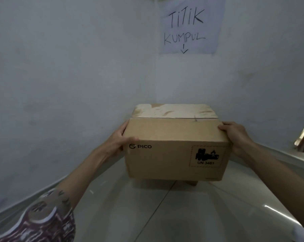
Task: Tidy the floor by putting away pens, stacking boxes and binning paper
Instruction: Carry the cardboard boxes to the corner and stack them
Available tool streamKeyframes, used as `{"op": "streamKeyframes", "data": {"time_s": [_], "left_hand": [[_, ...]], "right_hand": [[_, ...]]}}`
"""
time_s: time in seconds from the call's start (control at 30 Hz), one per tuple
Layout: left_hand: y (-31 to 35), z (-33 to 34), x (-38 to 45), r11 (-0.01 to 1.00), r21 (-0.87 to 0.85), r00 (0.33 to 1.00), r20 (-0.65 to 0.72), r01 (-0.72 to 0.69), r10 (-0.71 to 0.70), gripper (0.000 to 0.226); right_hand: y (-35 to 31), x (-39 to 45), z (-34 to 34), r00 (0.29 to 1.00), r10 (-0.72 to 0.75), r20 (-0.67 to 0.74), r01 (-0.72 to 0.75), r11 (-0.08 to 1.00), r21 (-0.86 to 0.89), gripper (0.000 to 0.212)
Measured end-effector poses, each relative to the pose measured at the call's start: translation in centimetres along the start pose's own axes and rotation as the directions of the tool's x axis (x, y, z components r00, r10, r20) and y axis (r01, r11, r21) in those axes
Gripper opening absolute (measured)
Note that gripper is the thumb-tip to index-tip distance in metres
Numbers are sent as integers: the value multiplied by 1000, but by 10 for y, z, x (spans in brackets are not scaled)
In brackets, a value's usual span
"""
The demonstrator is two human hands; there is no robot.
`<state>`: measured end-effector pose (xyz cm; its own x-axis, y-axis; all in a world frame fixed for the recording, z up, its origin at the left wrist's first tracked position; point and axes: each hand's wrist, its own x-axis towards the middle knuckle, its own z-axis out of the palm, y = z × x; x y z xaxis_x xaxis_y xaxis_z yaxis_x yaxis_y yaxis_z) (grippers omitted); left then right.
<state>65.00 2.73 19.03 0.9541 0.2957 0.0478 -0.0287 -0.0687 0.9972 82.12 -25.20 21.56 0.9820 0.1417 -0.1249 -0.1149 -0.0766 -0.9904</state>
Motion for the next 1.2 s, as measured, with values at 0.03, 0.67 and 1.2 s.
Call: {"op": "streamKeyframes", "data": {"time_s": [0.03, 0.67, 1.2], "left_hand": [[-2, 2, 0, 998, 61, 1000, 4, -27, 27, 121], [-35, 11, 132, 959, 284, 939, -334, 15, 85, 77], [-20, -4, 166, 938, 324, 984, -163, 126, -76, 72]], "right_hand": [[3, 2, 0, 998, -30, -62, 31, 1000, 5, 26], [68, 41, 24, 827, -524, 205, 535, 845, 1, 78], [69, 81, 50, 844, -526, 100, 529, 848, -5, 81]]}}
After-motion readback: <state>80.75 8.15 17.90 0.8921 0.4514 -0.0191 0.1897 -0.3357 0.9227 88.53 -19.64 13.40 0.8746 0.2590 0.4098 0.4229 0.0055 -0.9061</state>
